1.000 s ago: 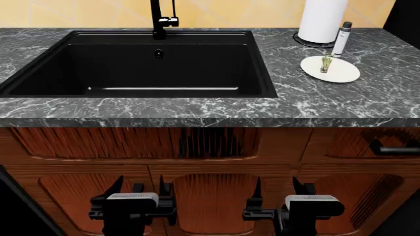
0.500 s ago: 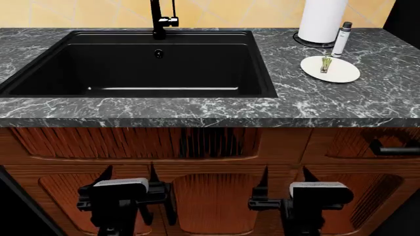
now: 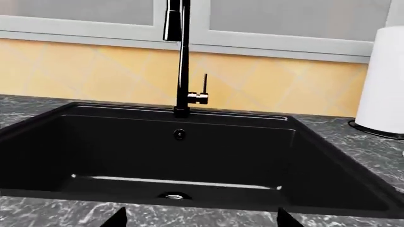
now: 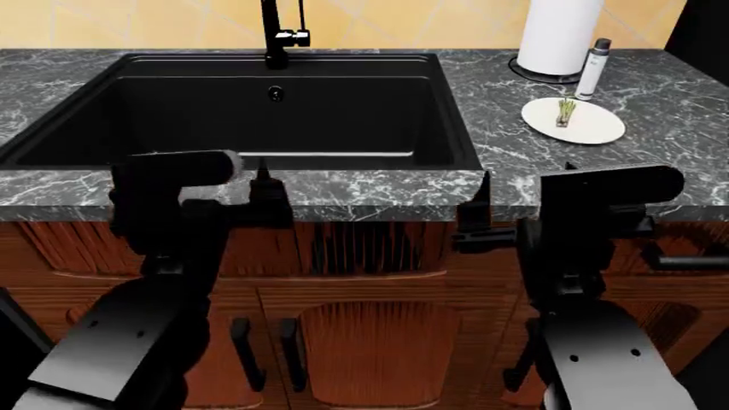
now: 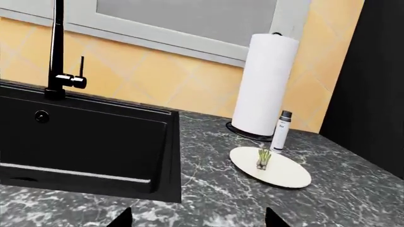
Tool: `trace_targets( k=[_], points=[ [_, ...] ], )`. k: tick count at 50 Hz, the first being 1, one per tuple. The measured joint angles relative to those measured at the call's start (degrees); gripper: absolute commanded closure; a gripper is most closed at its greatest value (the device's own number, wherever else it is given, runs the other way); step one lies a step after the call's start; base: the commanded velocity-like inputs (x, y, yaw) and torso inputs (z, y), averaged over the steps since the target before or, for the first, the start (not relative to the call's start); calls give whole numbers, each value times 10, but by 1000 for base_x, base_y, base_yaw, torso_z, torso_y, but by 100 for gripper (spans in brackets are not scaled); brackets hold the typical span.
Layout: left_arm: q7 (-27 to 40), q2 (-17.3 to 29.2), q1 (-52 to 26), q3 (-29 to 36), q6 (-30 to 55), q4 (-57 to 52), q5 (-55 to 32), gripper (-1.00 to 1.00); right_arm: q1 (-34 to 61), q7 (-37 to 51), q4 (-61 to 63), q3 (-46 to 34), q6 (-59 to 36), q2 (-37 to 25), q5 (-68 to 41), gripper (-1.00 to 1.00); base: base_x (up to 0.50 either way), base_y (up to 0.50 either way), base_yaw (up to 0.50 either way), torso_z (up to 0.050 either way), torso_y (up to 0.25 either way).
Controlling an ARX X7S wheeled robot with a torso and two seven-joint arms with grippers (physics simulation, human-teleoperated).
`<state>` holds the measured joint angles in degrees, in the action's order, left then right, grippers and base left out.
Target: Pick the asparagus from the counter and place it in the sink. Then turn on the sink faucet.
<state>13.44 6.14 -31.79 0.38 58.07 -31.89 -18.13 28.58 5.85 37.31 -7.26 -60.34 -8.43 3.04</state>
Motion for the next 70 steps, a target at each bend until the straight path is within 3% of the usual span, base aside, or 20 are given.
trace_targets(
  k=[14,35,53,62,70],
  points=[
    [13,-17,-149,-12,72,91,-24,-100,141,-27,-45,6,-82,1,-17,-100,0,0,0,50,0],
    [27,-27,-221,-1,44,209,-31,-100,219,-40,-119,16,-89,-9,-31,-100,0,0,0,50,0],
    [27,-45,-297,69,-100,441,-1,-100,269,-42,-259,36,-16,-22,-39,-100,0,0,0,15,0],
    [47,-54,-351,150,-217,612,-43,-100,295,-44,-374,48,54,-25,-45,-100,0,0,0,0,0],
    [69,-58,-402,256,-321,752,-132,-100,320,-51,-462,56,107,-25,-55,-100,18,0,0,0,0]
  ],
)
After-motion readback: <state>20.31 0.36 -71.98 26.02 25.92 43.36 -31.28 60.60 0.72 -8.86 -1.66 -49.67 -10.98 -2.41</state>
